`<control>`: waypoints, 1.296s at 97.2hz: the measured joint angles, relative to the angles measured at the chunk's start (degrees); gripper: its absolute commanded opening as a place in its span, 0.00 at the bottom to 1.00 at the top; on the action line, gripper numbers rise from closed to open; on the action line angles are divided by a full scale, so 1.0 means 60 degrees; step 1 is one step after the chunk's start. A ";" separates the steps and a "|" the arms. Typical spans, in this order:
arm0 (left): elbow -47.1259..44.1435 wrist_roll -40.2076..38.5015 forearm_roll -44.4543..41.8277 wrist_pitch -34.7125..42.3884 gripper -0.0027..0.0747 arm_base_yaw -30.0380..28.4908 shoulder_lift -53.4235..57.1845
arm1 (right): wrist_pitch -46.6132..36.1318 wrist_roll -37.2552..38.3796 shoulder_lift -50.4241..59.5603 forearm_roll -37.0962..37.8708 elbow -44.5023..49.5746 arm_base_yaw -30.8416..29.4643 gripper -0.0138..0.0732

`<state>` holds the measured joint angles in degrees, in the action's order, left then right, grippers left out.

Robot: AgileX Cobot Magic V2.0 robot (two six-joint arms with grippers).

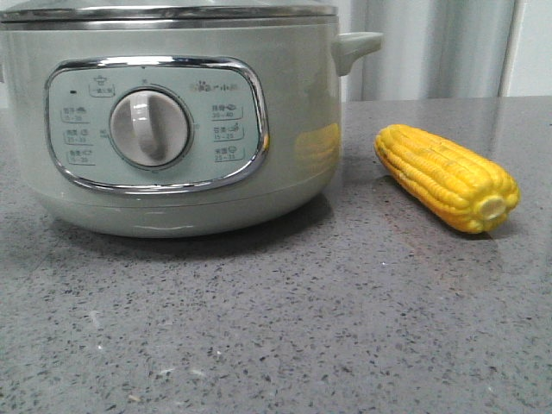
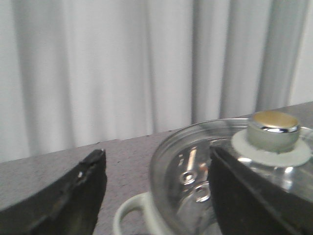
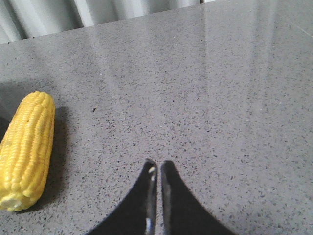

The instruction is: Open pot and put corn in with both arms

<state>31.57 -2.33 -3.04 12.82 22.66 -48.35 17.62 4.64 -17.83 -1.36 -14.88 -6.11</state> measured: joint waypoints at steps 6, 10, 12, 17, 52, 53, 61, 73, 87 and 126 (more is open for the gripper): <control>0.0259 0.0000 0.0000 0.0317 0.61 0.0397 -0.0500 | 0.0000 0.0000 0.0000 0.0000 0.0000 0.0000 0.08; 0.0429 0.0000 0.0000 0.0540 0.62 0.0676 -0.0875 | 0.0000 0.0000 0.0000 0.0000 0.0000 0.0000 0.08; 0.0522 0.0000 -0.0008 0.0604 0.62 0.0803 -0.1060 | 0.0000 0.0000 0.0000 0.0000 0.0000 0.0000 0.08; 0.0762 0.0000 -0.0008 0.0779 0.62 0.1077 -0.1493 | 0.0000 0.0000 0.0000 0.0000 0.0000 0.0000 0.08; 0.2529 0.0000 -0.0182 0.1167 0.62 0.2031 -0.4254 | 0.0000 0.0000 0.0000 0.0000 0.0000 0.0000 0.08; 0.2552 0.0000 -0.0182 0.1159 0.62 0.2031 -0.4320 | 0.0000 0.0000 0.0000 0.0000 0.0000 0.0000 0.08; 0.2791 0.0000 -0.0182 0.1172 0.62 0.2031 -0.4678 | 0.0000 0.0000 0.0000 0.0000 0.0000 0.0000 0.08; 0.2957 0.0000 -0.0182 0.1172 0.62 0.2031 -0.4978 | 0.0000 0.0000 0.0000 0.0000 0.0000 0.0000 0.08; 0.3018 0.0000 -0.0182 0.1195 0.60 0.2031 -0.5084 | 0.0000 0.0000 0.0000 0.0000 0.0000 0.0000 0.08; 0.3016 -0.0094 -0.0041 0.1218 0.01 0.2056 -0.5084 | 0.0000 0.0000 0.0000 0.0000 0.0000 0.0000 0.08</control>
<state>49.66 -2.89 -3.29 20.12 35.00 -78.85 17.62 4.64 -17.83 -1.36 -14.88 -6.11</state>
